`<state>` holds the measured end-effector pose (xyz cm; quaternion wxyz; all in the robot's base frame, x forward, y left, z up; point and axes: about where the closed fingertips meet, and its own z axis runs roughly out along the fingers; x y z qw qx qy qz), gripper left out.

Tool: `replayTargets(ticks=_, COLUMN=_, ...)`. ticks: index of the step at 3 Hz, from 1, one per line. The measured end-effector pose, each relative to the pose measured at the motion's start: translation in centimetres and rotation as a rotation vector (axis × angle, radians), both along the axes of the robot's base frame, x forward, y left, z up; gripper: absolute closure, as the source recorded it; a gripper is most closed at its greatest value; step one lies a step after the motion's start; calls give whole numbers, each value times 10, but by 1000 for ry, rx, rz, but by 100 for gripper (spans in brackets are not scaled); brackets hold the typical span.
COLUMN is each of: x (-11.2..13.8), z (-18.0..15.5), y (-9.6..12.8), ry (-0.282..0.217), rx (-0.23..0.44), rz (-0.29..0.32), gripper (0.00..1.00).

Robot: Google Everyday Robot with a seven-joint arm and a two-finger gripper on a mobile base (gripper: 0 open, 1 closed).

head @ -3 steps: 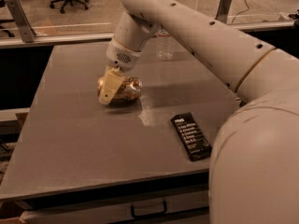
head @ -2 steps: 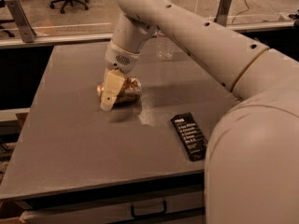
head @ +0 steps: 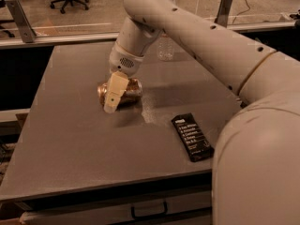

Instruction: Knock orange can over

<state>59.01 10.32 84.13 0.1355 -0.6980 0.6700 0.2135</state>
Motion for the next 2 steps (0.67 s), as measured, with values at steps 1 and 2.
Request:
replayTargets(ticks=1, x=3, z=1, y=-27, ry=-29, rx=141, rz=-76, gripper=0)
replayTargets(ticks=2, x=-8, z=29, y=-57, ry=-138, rx=314, rz=-136, gripper=0)
